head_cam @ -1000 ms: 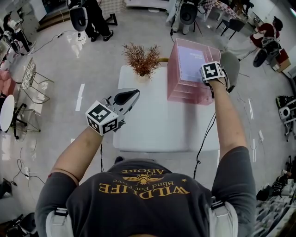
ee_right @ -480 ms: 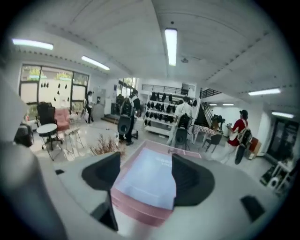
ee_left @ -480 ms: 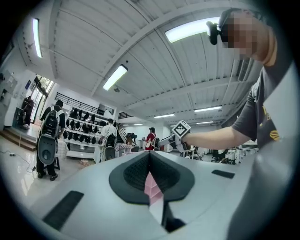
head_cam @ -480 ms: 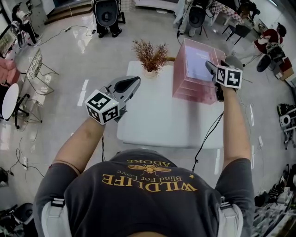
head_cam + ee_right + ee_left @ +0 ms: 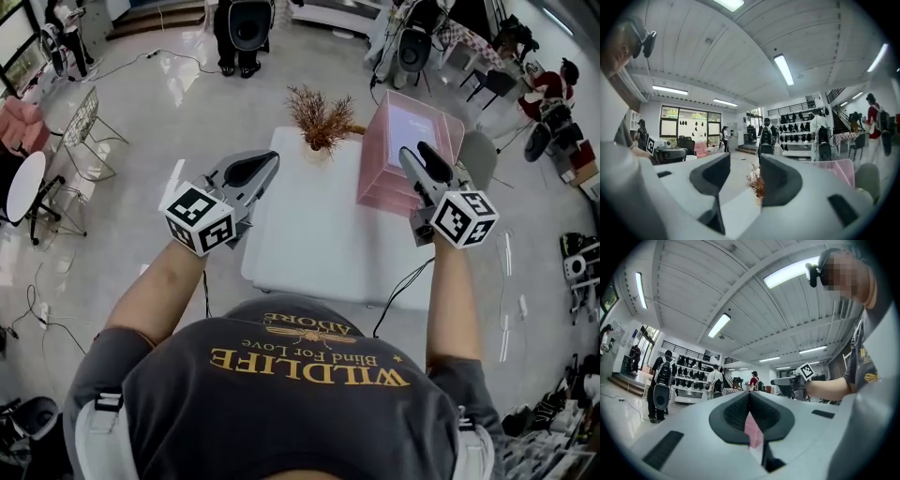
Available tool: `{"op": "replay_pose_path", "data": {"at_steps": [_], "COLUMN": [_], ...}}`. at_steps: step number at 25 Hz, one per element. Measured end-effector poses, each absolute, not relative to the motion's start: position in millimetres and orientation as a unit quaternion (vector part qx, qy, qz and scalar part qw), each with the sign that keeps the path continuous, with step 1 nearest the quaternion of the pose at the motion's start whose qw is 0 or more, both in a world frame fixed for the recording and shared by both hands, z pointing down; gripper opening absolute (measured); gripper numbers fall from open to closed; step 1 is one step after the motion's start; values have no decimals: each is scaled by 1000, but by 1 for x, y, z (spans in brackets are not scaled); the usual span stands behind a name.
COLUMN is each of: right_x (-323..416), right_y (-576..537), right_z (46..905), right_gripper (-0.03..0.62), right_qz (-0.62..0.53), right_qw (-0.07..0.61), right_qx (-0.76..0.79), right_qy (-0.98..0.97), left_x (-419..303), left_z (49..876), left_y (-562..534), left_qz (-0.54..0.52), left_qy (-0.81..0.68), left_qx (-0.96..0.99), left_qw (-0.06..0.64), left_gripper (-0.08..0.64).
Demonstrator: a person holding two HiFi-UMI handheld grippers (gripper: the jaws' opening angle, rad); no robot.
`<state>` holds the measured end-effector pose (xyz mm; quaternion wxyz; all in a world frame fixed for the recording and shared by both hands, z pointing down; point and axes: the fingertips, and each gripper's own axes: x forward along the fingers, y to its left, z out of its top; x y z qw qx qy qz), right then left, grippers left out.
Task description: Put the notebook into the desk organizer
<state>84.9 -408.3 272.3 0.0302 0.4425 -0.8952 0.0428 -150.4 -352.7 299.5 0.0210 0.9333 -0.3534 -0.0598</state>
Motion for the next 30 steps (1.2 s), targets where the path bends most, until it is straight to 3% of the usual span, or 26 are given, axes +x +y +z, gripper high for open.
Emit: {"op": "replay_pose_path", "data": {"at_steps": [3, 10, 30], "right_x": [67, 61, 66], "right_y": [-382, -345, -342], "right_z": [291, 344, 358], "right_gripper": [124, 3, 0], "right_qz": [49, 78, 85], "right_qw": [10, 7, 11], "right_qx": [426, 420, 426], "right_qy": [-903, -904, -901], "left_x": [-159, -179, -179], "left_z": [302, 317, 347], "left_y": [-344, -331, -318], "left_qz": [-55, -43, -38], "left_qy": [-363, -387, -391], "left_qx": [930, 921, 919], "left_qw": [14, 14, 39], "left_gripper": [0, 0, 0]}}
